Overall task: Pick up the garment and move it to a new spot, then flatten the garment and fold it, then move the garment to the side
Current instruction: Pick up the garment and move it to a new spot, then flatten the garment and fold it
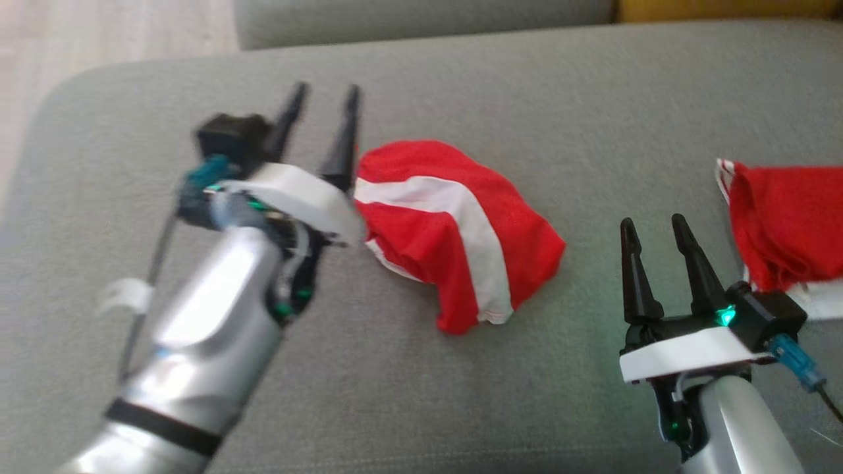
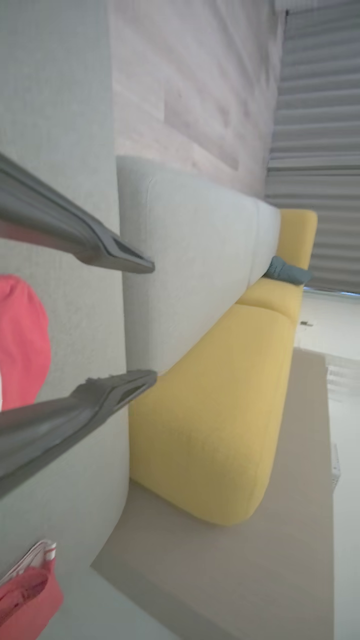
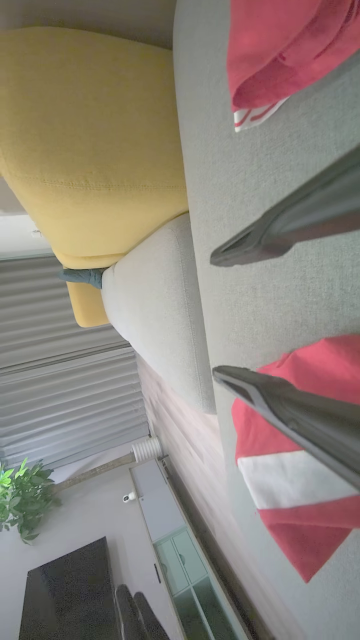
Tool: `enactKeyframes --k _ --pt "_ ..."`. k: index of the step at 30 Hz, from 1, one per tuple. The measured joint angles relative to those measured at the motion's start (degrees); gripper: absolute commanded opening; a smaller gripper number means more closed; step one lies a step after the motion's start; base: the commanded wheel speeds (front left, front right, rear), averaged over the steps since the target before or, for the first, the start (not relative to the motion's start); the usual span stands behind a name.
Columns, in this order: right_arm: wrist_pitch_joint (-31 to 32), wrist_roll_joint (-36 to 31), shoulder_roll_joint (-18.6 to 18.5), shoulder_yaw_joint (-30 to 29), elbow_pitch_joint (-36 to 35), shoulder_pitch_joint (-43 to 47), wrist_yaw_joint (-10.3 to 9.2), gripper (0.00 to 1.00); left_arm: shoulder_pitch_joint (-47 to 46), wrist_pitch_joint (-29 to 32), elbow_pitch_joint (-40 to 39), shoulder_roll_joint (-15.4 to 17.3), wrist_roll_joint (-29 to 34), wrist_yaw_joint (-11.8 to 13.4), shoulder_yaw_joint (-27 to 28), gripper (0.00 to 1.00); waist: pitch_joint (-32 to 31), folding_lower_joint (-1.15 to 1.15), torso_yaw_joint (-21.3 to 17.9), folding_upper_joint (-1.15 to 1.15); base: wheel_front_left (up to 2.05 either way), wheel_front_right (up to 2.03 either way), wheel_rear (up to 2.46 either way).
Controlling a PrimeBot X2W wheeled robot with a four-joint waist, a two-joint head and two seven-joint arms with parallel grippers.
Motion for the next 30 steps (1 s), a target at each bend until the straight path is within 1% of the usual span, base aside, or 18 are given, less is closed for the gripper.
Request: enactKeyframes --k 4,8,11,14,15,16,17,19,22,25,28,29,30 --pt "0.0 0.0 0.01 -0.13 0.04 0.22 0.0 1.0 3.08 0.15 -3.14 4.86 -0.9 0.91 2.01 1.0 -2.22 0.0 2.11 0.0 0.0 0.0 0.0" --pt "0.0 -0.51 0.01 -0.34 0.41 2.64 0.0 1.0 11.59 0.31 -6.1 8.82 -2.23 1.42 2.79 1.0 -4.22 0.0 4.17 0.0 0.0 0.0 0.0" --pt "0.0 -0.51 0.02 -0.26 0.58 3.78 0.0 1.0 18.55 0.04 -8.43 10.81 -2.49 1.54 2.88 1.0 -5.48 0.0 5.25 0.0 0.0 0.0 0.0" --pt "0.0 -0.56 0.02 -0.2 0.54 4.32 0.0 1.0 24.68 -0.37 -10.8 11.54 -1.41 3.21 3.75 1.0 -6.62 0.0 5.81 0.0 0.0 0.0 0.0" --pt "0.0 -0.56 0.02 -0.2 0.54 4.32 0.0 1.0 24.68 -0.37 -10.8 11.54 -1.41 3.21 3.75 1.0 -6.62 0.0 5.81 0.0 0.0 0.0 0.0" --pt "0.0 -0.99 0.02 -0.18 0.56 4.96 0.0 1.0 28.09 -0.44 -12.52 11.49 -0.27 3.82 5.21 1.0 -7.3 0.0 5.89 0.0 0.0 0.0 0.0" --pt "0.0 -0.99 0.02 -0.18 0.56 4.96 0.0 1.0 28.09 -0.44 -12.52 11.49 -0.27 3.82 5.21 1.0 -7.3 0.0 5.89 0.0 0.0 0.0 0.0" --pt "0.0 -1.02 0.02 -0.1 0.53 5.77 0.0 1.0 31.03 -0.45 -15.46 10.88 1.63 4.17 7.43 1.0 -7.84 0.0 5.85 0.0 0.0 0.0 0.0" --pt "0.0 -1.02 0.03 -0.04 0.42 6.77 0.0 1.0 34.15 -0.46 -18.38 8.28 3.7 3.94 11.45 1.0 -8.19 0.0 5.6 0.0 0.0 0.0 0.0" --pt "0.0 -1.02 0.04 -0.08 0.33 6.93 0.0 1.0 36.78 -0.46 -19.38 5.79 5.68 2.63 14.27 1.0 -8.28 0.0 5.41 0.0 0.0 0.0 0.0" --pt "0.0 -1.02 0.04 -0.07 0.2 6.93 0.0 1.0 37.69 -0.46 -19.39 4.41 8.04 1.22 16.38 1.0 -8.19 0.0 5.44 0.0 0.0 0.0 0.0" --pt "0.0 -1.02 0.04 0.08 0.13 6.93 0.0 1.0 37.68 -0.46 -19.31 3.75 9.27 0.07 17.72 1.0 -8.19 0.0 5.43 0.0 0.0 0.0 0.0" --pt "0.0 -1.02 0.04 0.08 0.12 6.93 0.0 1.0 37.68 -0.46 -19.16 3.58 9.75 -0.32 18.04 1.0 -8.17 0.0 5.4 0.0 0.0 0.0 0.0"
